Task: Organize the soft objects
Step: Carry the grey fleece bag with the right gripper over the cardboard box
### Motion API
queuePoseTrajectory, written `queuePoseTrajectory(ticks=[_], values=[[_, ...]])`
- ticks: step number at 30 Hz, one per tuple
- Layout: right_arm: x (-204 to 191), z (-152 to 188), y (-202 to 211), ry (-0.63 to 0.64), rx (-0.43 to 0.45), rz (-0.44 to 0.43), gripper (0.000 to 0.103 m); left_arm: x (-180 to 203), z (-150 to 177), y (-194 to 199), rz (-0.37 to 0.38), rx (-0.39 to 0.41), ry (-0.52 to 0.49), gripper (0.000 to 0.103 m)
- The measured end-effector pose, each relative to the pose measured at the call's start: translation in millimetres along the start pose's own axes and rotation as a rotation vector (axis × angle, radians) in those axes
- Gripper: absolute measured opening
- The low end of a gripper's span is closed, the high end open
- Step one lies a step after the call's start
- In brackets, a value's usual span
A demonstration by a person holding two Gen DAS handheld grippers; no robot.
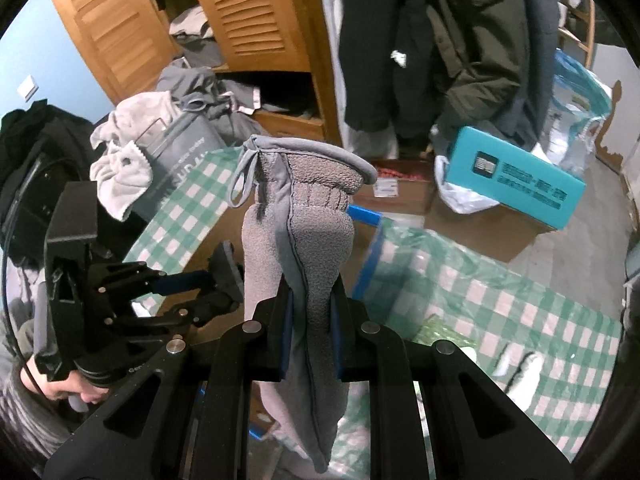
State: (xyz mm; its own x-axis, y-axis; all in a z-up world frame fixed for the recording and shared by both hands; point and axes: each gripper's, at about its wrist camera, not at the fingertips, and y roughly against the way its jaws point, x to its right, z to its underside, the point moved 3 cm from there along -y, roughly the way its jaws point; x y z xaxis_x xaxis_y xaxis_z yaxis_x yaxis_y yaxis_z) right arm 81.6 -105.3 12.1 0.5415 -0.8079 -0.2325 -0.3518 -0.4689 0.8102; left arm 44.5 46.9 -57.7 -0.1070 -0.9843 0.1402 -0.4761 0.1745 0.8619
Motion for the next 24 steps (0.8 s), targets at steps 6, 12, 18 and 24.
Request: queuePoseTrajectory(ticks=[6,12,18,24], values=[[-23,-5,-25,0.018,-0.041,-0.029,0.015,-22,7,-4,-0.014,-0.009,0.042,0.03],[-35,-3,-58,0.027,-0.11,-0.045,0.015,-33,12,-13,-0.03,-0.03,0.059,0.031],[-39,3,-83,0.02,-0.168,-0.059,0.015,-42,19,-29,-0.044,-0.071,0.076,0.032],[-37,7,-97,0.029,-0.205,-0.045,0.025,-45,20,-31,-0.059,-0.087,0.088,0.04]])
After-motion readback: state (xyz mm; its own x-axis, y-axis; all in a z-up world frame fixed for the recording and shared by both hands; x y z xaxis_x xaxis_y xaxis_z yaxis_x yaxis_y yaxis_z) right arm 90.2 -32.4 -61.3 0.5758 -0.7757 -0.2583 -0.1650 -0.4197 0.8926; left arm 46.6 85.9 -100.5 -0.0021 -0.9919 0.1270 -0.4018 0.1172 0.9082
